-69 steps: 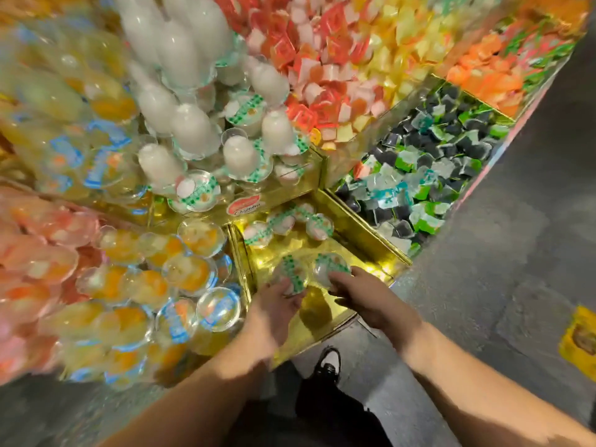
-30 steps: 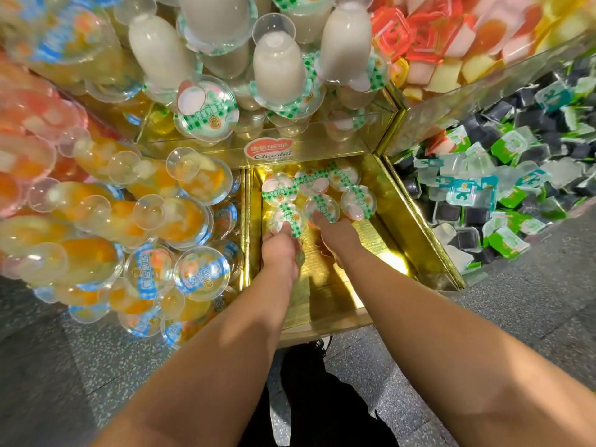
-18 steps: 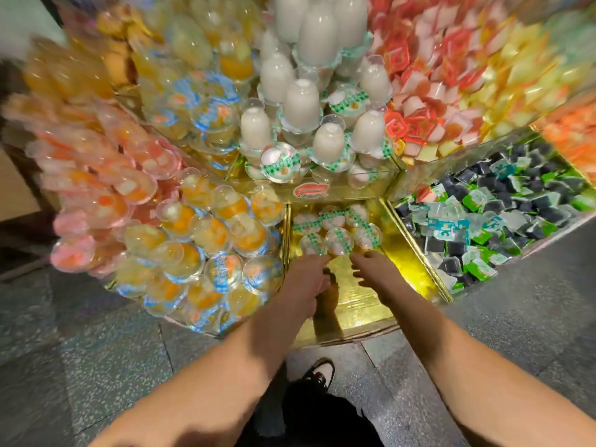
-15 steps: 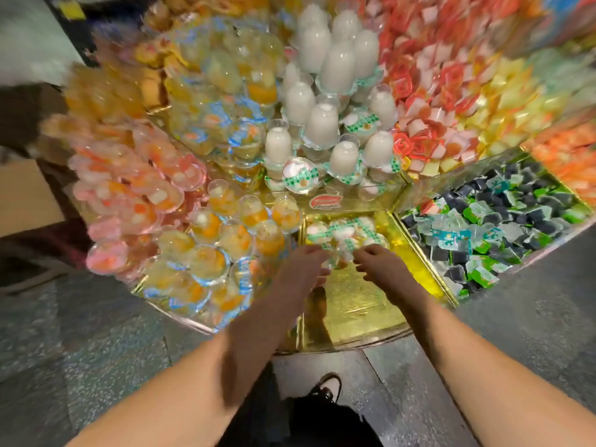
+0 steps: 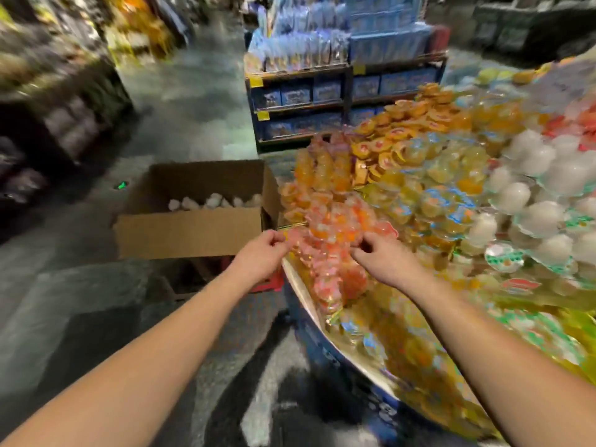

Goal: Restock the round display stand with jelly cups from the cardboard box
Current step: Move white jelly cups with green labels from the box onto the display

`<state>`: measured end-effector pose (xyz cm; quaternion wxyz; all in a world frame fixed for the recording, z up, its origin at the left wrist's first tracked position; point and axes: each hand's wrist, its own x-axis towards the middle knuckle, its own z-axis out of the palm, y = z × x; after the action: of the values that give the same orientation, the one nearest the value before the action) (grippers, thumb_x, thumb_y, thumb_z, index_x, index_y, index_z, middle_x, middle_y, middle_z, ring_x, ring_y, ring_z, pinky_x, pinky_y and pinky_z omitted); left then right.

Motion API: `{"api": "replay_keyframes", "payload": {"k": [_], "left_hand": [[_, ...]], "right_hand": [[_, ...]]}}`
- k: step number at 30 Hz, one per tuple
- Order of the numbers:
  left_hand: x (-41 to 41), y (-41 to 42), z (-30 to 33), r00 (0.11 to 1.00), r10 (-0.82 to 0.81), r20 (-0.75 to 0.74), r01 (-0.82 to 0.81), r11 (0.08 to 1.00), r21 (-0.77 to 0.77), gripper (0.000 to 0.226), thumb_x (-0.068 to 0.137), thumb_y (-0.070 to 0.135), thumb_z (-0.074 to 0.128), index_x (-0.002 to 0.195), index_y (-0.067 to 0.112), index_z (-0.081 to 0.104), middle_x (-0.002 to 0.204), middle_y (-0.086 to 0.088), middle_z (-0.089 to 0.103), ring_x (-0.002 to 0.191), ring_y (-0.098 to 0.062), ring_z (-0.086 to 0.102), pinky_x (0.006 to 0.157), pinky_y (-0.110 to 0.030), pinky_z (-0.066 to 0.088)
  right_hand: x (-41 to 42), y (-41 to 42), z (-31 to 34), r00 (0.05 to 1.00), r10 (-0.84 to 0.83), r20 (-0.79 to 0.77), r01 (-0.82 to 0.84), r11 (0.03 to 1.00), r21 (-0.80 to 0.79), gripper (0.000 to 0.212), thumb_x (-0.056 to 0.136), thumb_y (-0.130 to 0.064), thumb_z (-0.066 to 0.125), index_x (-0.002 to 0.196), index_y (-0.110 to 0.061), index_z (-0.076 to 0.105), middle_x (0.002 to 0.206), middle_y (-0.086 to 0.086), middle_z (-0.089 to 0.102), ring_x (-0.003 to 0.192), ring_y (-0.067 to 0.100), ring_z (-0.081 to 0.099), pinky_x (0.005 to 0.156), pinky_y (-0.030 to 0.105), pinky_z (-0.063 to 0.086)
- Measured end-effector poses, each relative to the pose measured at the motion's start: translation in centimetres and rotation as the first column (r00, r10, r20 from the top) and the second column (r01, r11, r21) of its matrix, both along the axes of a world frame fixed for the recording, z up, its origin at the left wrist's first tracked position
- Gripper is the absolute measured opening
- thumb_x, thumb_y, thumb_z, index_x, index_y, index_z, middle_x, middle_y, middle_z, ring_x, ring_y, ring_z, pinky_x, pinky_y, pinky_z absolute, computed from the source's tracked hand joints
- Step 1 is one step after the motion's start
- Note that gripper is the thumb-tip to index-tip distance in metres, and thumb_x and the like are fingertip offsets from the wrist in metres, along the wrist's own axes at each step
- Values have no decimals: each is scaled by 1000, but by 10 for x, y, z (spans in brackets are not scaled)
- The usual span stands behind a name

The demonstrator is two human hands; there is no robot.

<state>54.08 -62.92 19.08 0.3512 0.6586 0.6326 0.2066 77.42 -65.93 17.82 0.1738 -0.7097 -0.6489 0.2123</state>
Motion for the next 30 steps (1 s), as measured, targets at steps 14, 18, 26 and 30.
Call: {"api": "replay_keyframes", "payload": {"k": [14, 18, 26, 30], "left_hand": [[-212, 120, -34, 863, 80, -499, -98, 995, -9, 43, 97, 38, 50, 134, 16, 53, 130, -9, 54, 119, -28, 54, 101, -40, 44], [-244, 195, -51, 830, 68, -554, -107, 994, -39, 40, 97, 37, 51, 132, 19, 54, 129, -5, 55, 117, -24, 55, 100, -41, 46], [-280, 325, -82, 832, 40, -553, -166, 970, -180, 25, 99, 36, 48, 111, 16, 58, 117, -8, 56, 103, -24, 58, 88, -34, 48], [-299, 374, -104, 865, 62, -498, -211, 946, -248, 30, 100, 32, 49, 122, 13, 58, 120, -10, 54, 108, -28, 58, 90, -32, 47]], "right_hand": [[-201, 191, -40, 891, 432, 137, -411, 898, -158, 21, 93, -33, 54, 97, -15, 63, 104, 9, 68, 102, 29, 63, 80, 33, 46], [-228, 277, -67, 897, 438, 54, -415, 879, -234, 19, 92, -32, 51, 98, -17, 62, 105, 6, 68, 96, 25, 61, 81, 32, 47], [-250, 401, -105, 873, 479, 93, -420, 835, -356, 29, 99, -32, 51, 121, -17, 61, 121, 4, 64, 110, 20, 61, 88, 27, 47], [-257, 440, -121, 905, 423, 37, -370, 828, -422, 28, 96, -33, 51, 117, -20, 64, 113, 2, 66, 103, 18, 63, 87, 31, 53]]}}
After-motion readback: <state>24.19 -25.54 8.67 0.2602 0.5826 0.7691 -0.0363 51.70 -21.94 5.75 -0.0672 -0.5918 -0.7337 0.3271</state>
